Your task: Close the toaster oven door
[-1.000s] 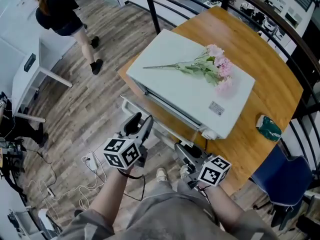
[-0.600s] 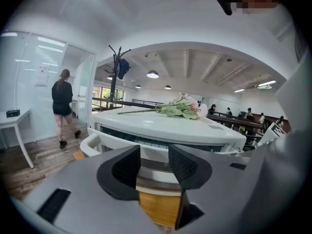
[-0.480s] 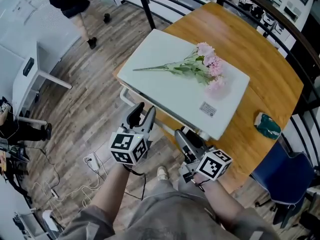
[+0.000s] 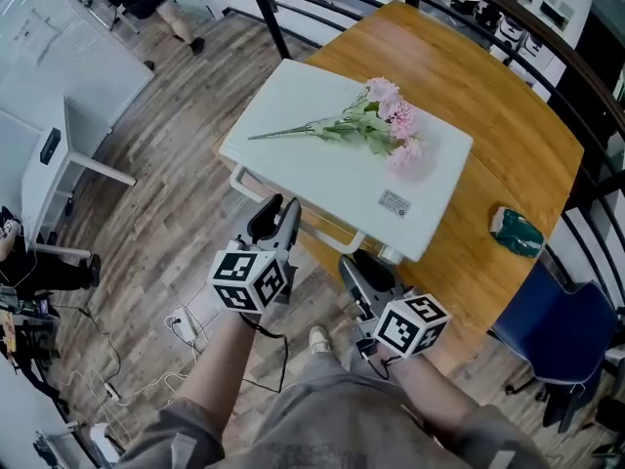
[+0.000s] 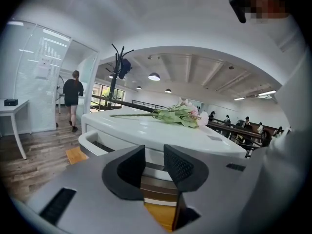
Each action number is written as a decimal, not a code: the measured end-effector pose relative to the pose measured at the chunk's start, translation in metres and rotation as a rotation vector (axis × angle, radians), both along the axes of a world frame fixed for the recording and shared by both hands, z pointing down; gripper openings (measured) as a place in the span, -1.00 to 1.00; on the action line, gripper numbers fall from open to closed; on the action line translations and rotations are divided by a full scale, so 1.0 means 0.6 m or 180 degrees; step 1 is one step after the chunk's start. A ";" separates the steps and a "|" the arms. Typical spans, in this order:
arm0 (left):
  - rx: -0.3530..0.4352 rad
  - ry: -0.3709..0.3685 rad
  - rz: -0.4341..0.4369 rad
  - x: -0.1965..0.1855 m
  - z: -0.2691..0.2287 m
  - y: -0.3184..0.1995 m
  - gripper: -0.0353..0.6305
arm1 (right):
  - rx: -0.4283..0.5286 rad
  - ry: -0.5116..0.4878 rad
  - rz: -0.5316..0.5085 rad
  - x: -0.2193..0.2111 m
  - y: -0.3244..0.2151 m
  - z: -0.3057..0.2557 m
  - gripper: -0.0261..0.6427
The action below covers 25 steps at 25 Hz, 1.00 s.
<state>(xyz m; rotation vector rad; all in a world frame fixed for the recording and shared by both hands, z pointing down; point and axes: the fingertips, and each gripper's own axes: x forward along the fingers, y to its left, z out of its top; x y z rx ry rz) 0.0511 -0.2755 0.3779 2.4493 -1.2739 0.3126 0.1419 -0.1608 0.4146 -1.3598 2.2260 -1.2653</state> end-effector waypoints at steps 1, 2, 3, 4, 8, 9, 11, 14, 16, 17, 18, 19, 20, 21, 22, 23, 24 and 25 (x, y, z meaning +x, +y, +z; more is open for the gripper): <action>-0.0032 -0.0001 0.0009 0.001 0.002 0.002 -0.50 | 0.0000 0.0001 -0.0007 0.000 0.005 -0.001 -0.44; -0.0055 -0.0038 0.0028 0.000 0.004 0.006 -0.50 | 0.0013 0.0012 -0.0021 0.000 0.010 -0.003 -0.46; -0.0060 -0.0115 0.0060 -0.001 0.005 0.012 -0.50 | 0.0044 0.0043 -0.0041 -0.002 0.015 -0.008 -0.50; -0.0044 -0.0207 0.0099 -0.003 0.005 0.020 -0.50 | 0.0092 0.0091 -0.0063 -0.004 0.019 -0.016 -0.54; 0.0086 -0.0291 0.0173 -0.022 -0.028 0.058 -0.50 | 0.0405 0.0375 -0.0163 -0.011 0.036 -0.069 -0.61; 0.0133 -0.0269 0.0173 -0.030 -0.043 0.067 -0.50 | 0.0505 0.0469 -0.0188 -0.013 0.039 -0.087 -0.61; 0.0239 -0.0219 0.0191 -0.044 -0.078 0.085 -0.50 | 0.0722 0.0668 -0.0238 -0.016 0.045 -0.125 -0.65; 0.0461 -0.0212 0.0259 -0.063 -0.137 0.111 -0.56 | 0.1075 0.0905 -0.0324 -0.025 0.053 -0.188 -0.72; 0.0642 -0.0269 0.0288 -0.078 -0.176 0.129 -0.57 | 0.1310 0.1040 -0.0398 -0.034 0.062 -0.232 -0.75; 0.0727 -0.0298 0.0293 -0.087 -0.195 0.139 -0.59 | 0.1416 0.1107 -0.0436 -0.040 0.068 -0.251 -0.75; 0.0804 -0.0326 0.0290 -0.096 -0.212 0.148 -0.59 | 0.1504 0.1163 -0.0467 -0.047 0.075 -0.269 -0.76; 0.0873 -0.0348 0.0279 -0.106 -0.228 0.157 -0.60 | 0.1581 0.1206 -0.0496 -0.055 0.081 -0.287 -0.76; 0.0936 -0.0362 0.0263 -0.115 -0.243 0.165 -0.61 | 0.1652 0.1240 -0.0527 -0.063 0.087 -0.304 -0.77; 0.0994 -0.0369 0.0246 -0.125 -0.257 0.173 -0.61 | 0.1721 0.1271 -0.0560 -0.071 0.093 -0.320 -0.77; 0.1046 -0.0376 0.0232 -0.133 -0.270 0.182 -0.62 | 0.1789 0.1302 -0.0596 -0.080 0.100 -0.335 -0.77; 0.1096 -0.0387 0.0221 -0.142 -0.282 0.191 -0.63 | 0.1856 0.1333 -0.0634 -0.088 0.108 -0.349 -0.77; 0.1147 -0.0404 0.0211 -0.149 -0.293 0.200 -0.64 | 0.1921 0.1363 -0.0670 -0.096 0.116 -0.363 -0.77; 0.1197 -0.0419 0.0202 -0.156 -0.303 0.210 -0.65 | 0.1981 0.1391 -0.0704 -0.104 0.125 -0.376 -0.77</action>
